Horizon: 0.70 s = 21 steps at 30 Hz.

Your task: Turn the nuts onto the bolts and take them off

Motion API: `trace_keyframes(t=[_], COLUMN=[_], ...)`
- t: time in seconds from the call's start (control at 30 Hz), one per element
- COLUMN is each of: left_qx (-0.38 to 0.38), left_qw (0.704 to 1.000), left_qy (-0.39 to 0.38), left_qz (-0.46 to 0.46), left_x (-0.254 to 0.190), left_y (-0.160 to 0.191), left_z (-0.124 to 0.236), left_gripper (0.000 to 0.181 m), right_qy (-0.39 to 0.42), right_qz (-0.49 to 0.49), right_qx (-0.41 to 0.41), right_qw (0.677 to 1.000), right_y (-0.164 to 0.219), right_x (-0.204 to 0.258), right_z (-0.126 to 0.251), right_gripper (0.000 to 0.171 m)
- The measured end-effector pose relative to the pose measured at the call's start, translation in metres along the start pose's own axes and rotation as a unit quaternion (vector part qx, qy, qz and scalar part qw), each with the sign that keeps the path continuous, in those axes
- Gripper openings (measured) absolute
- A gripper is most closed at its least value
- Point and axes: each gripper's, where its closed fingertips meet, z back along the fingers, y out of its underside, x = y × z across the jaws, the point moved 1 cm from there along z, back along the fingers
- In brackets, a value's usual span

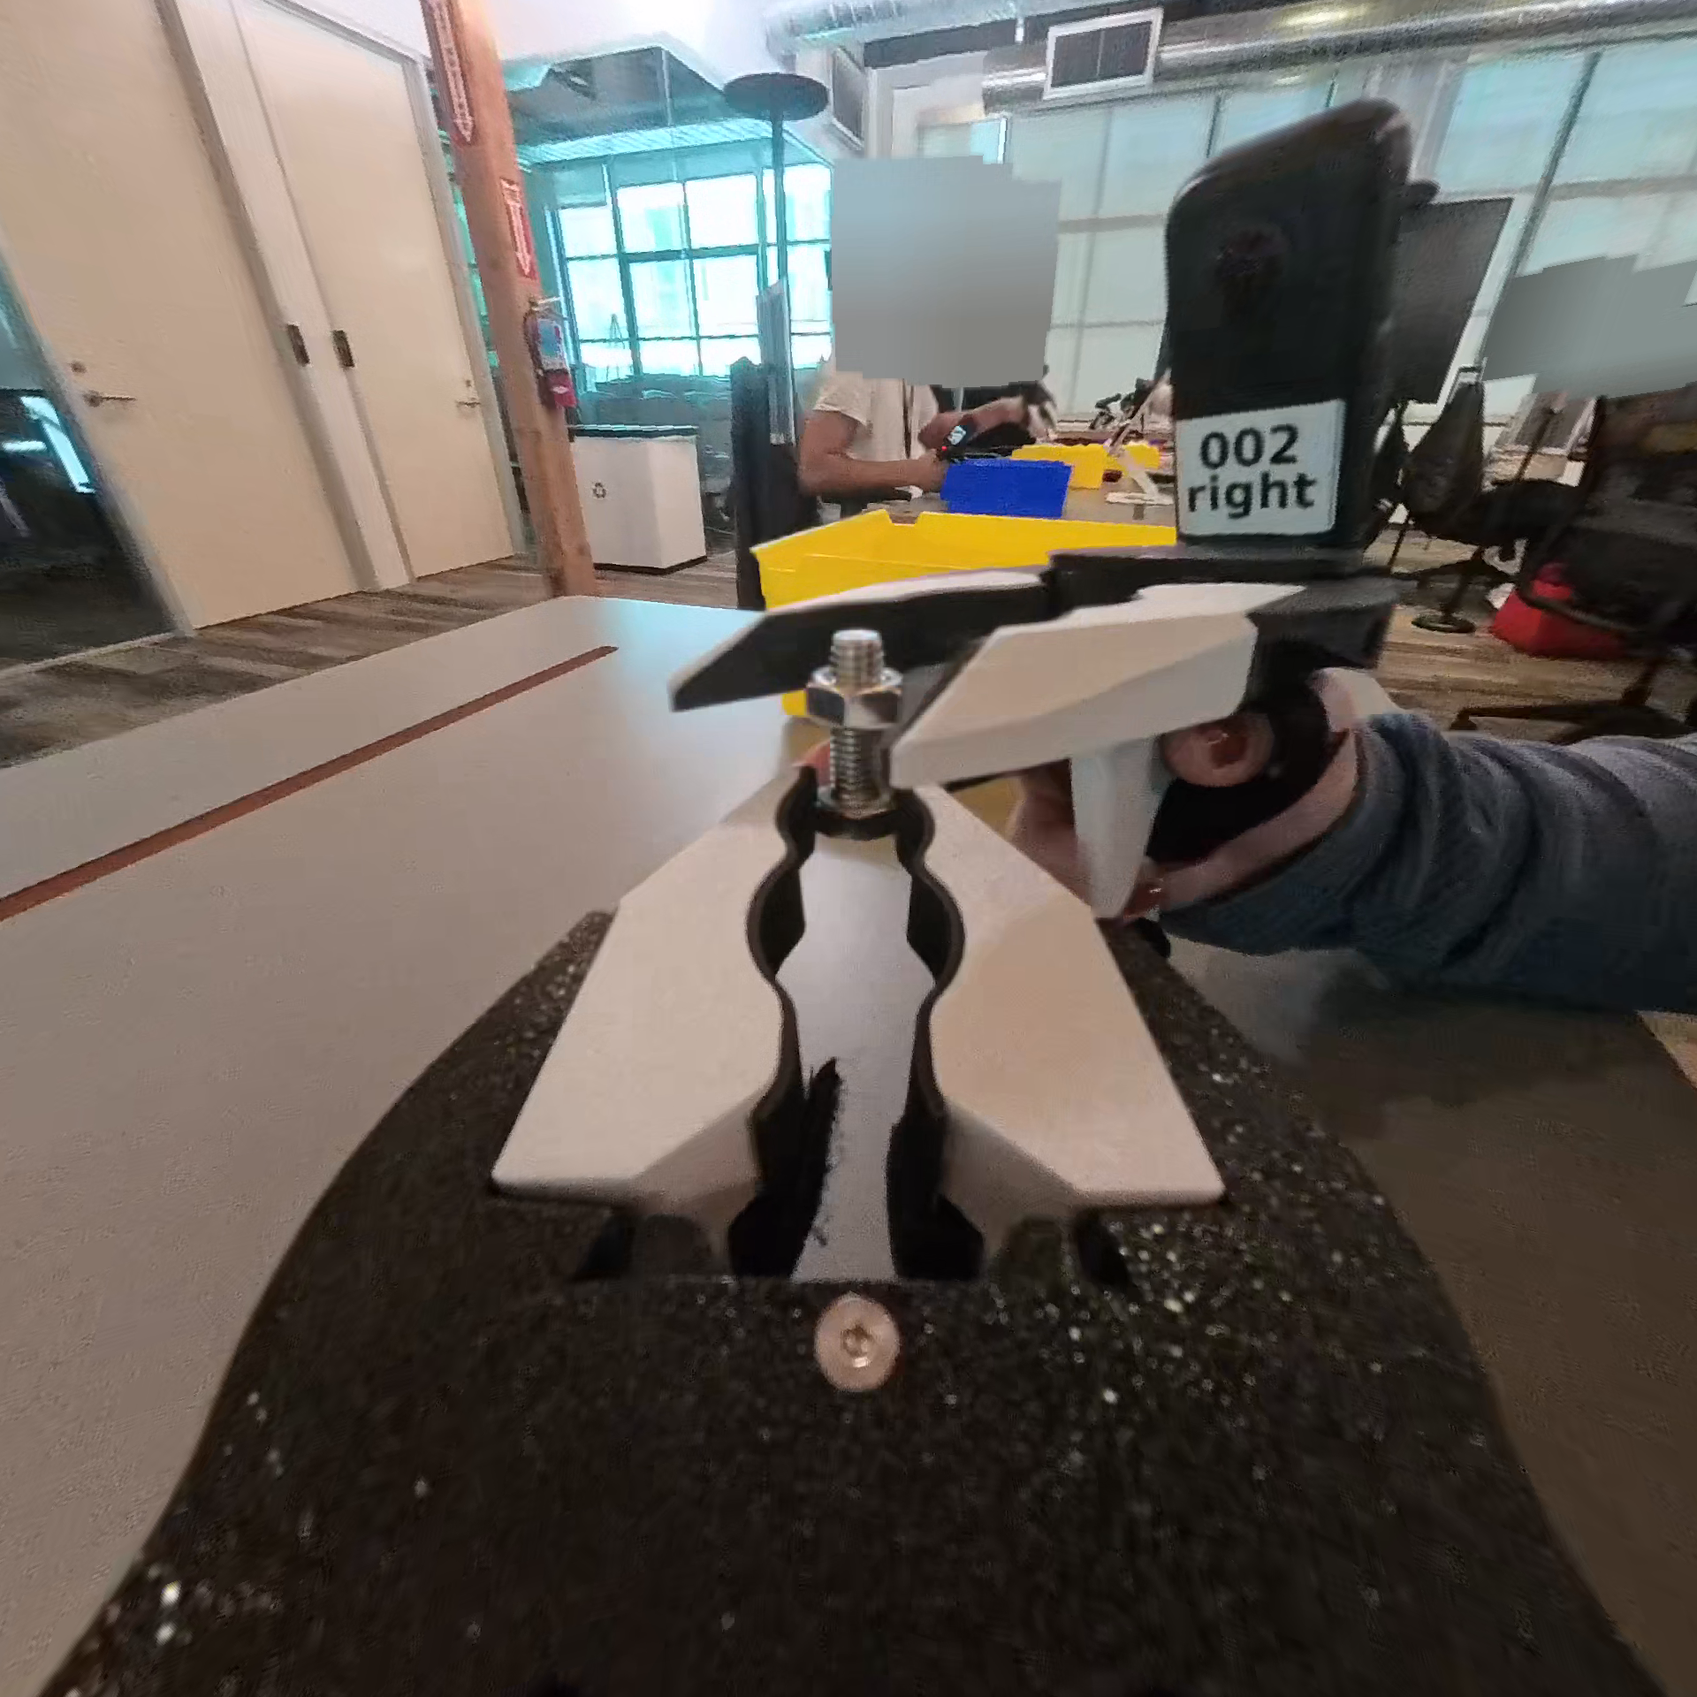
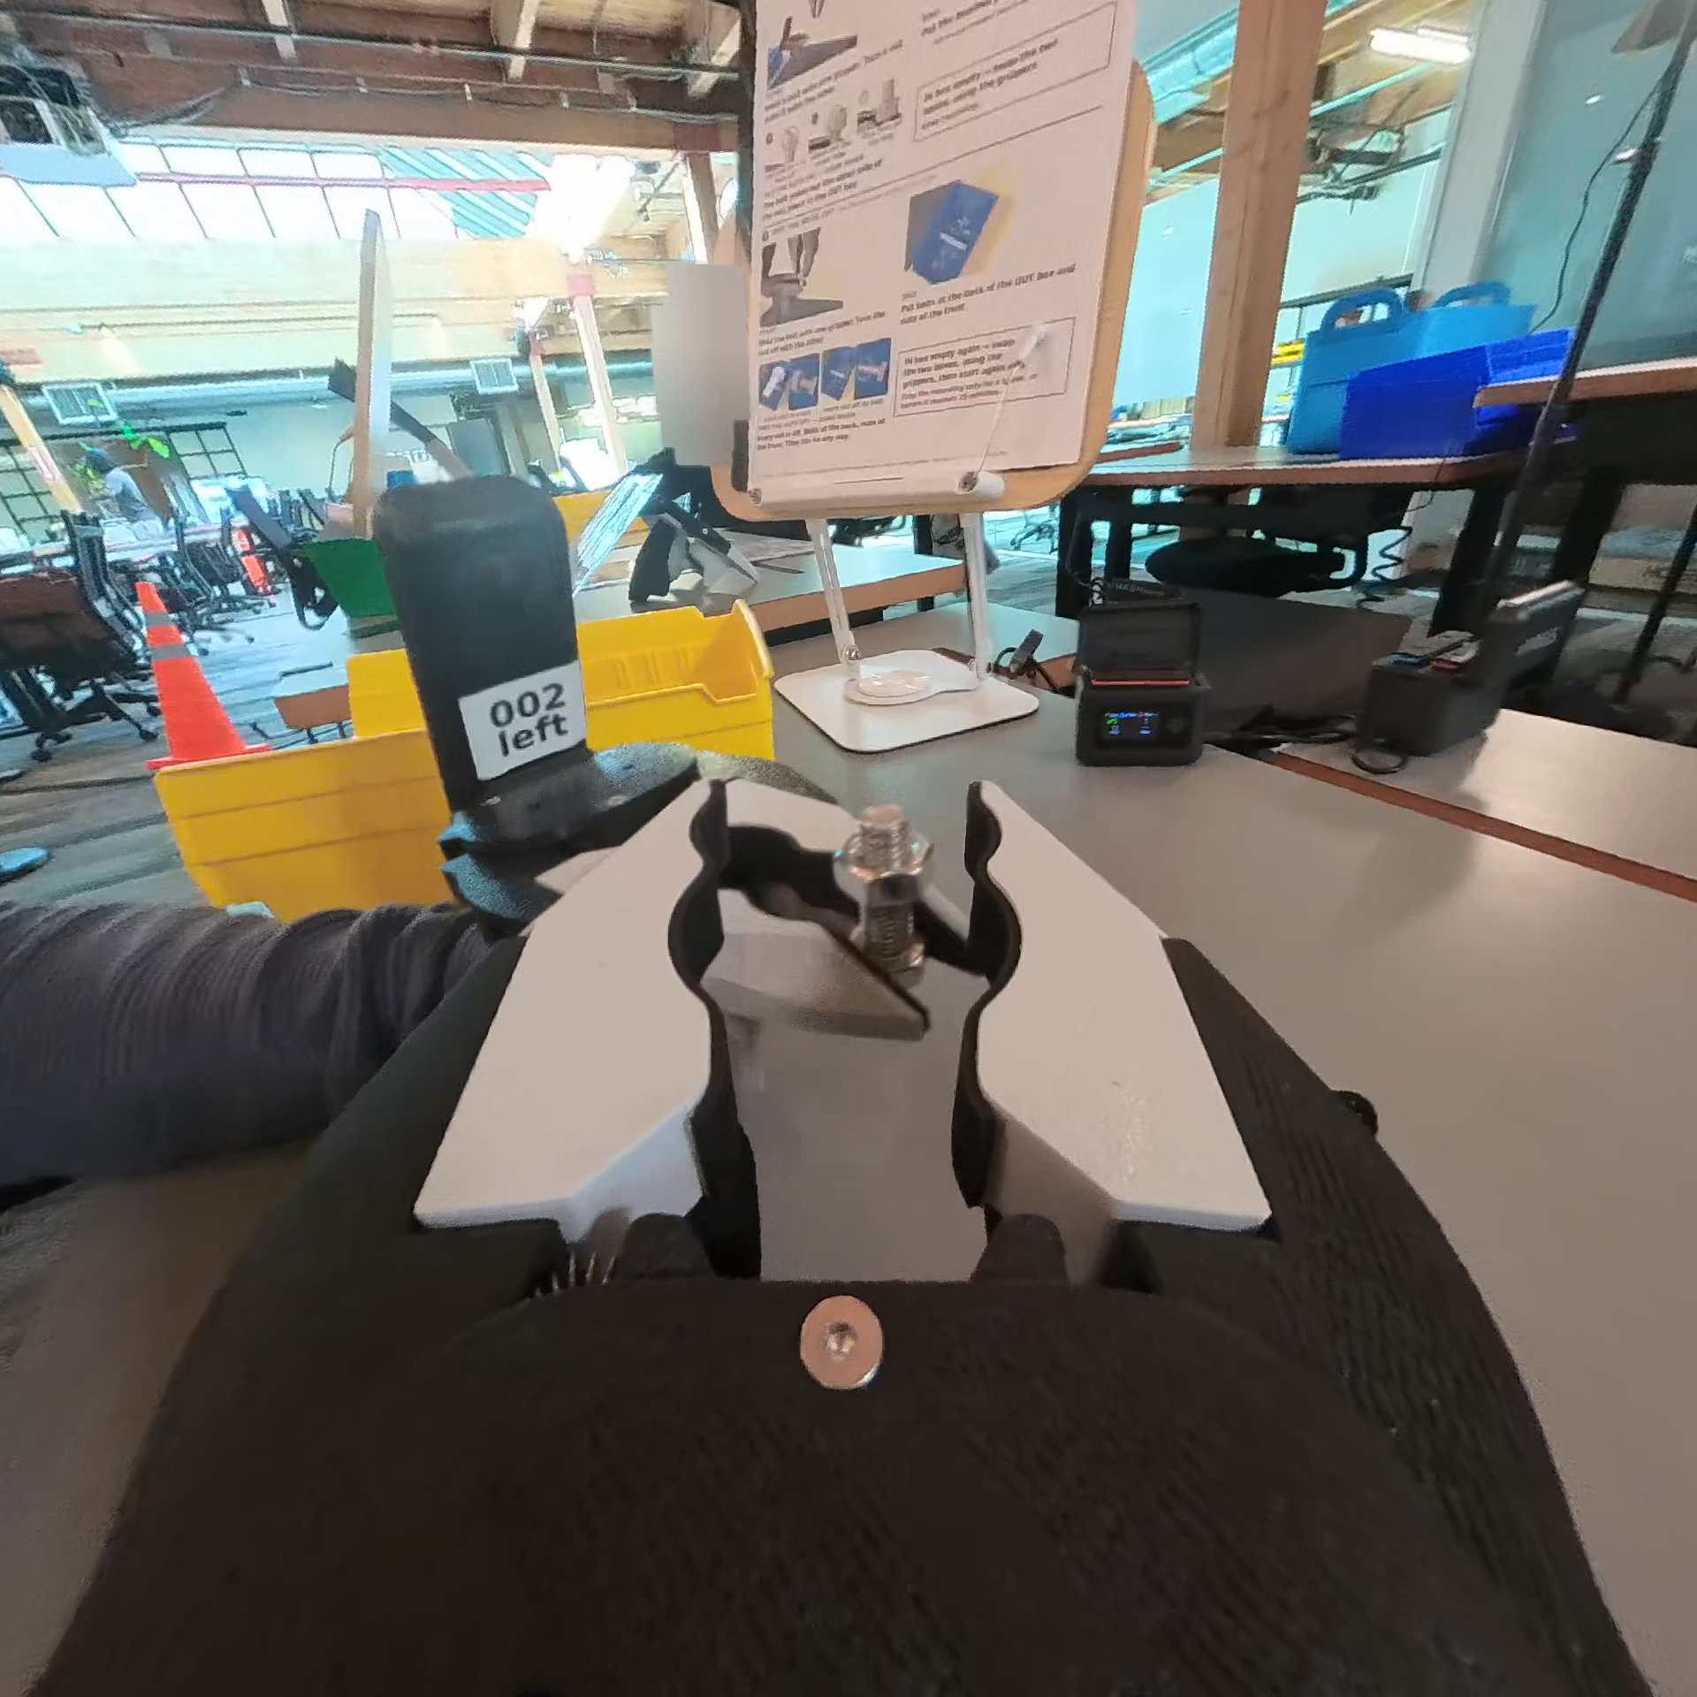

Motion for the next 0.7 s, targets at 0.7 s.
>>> trace_keyframes(t=[0.7], left_qx=[-0.015], left_qw=[0.993], left_qy=[-0.118], left_qz=[0.023], left_x=[0.039], left_y=[-0.007], left_z=[0.017], left_gripper=[0.015], right_qy=[0.023], right_qz=[-0.002], right_qx=[-0.007], right_qw=[1.0], right_y=[-0.002], right_x=[-0.007], right_z=[0.002], right_gripper=[0.062])
